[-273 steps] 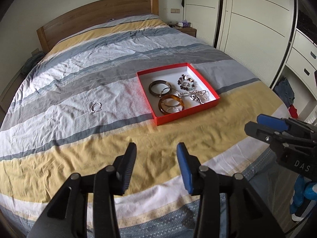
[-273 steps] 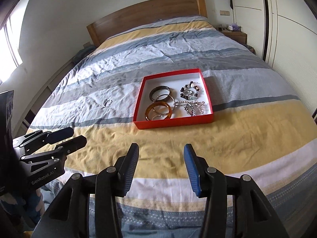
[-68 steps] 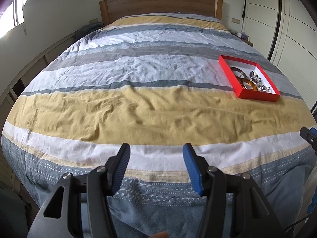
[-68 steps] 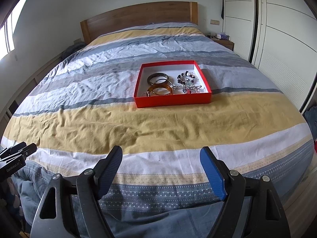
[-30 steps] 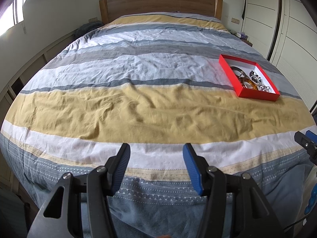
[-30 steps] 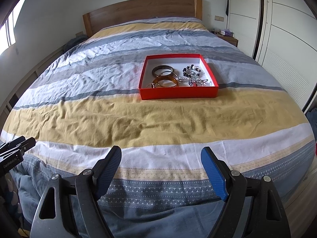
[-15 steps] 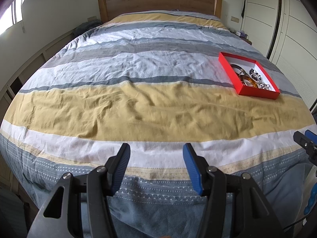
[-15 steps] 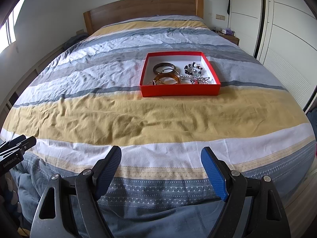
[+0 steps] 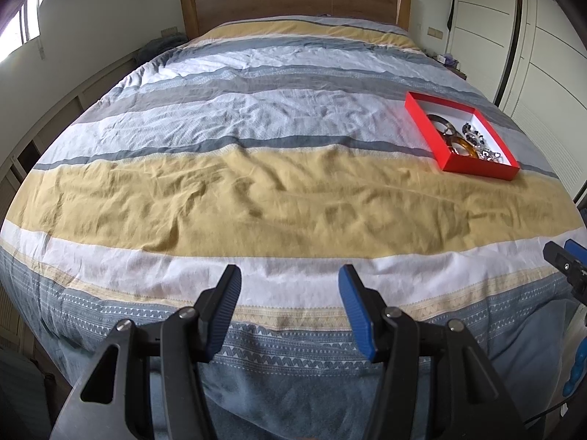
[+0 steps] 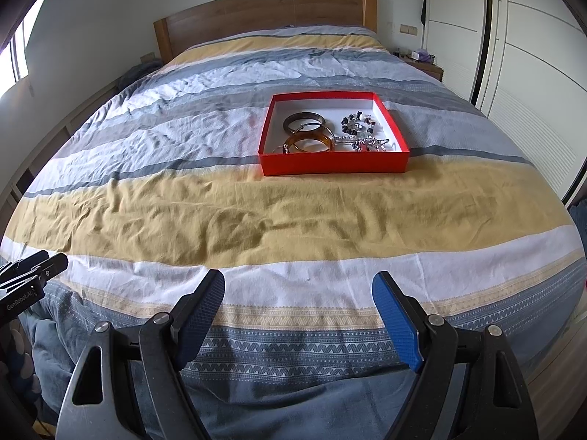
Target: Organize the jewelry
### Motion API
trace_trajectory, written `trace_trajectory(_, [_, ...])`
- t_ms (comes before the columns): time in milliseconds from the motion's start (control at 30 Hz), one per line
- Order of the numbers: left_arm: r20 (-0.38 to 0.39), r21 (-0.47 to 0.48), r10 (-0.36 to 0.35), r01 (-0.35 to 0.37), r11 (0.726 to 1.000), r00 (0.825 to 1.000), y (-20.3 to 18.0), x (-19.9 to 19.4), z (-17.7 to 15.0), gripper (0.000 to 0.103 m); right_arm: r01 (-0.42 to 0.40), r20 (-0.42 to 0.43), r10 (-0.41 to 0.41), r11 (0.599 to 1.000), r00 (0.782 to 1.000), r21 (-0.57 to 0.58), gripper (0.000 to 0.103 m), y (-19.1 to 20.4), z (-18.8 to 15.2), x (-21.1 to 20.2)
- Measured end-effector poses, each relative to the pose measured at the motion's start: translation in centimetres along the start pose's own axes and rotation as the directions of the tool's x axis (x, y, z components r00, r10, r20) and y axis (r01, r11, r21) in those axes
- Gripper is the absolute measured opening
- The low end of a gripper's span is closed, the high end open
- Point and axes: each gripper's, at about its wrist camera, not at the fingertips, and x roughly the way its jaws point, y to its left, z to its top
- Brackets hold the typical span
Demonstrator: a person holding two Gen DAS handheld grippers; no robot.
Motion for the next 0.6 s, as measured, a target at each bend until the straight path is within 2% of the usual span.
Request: trace_trajectory(600, [-0.005, 0.002, -0.002, 0.002, 1.000, 1.000, -0.13, 0.27, -0.23, 0.053, 0.004, -0.012, -0.004, 1.000, 1.000, 0.001, 0.082, -0.06, -0.25, 0.38])
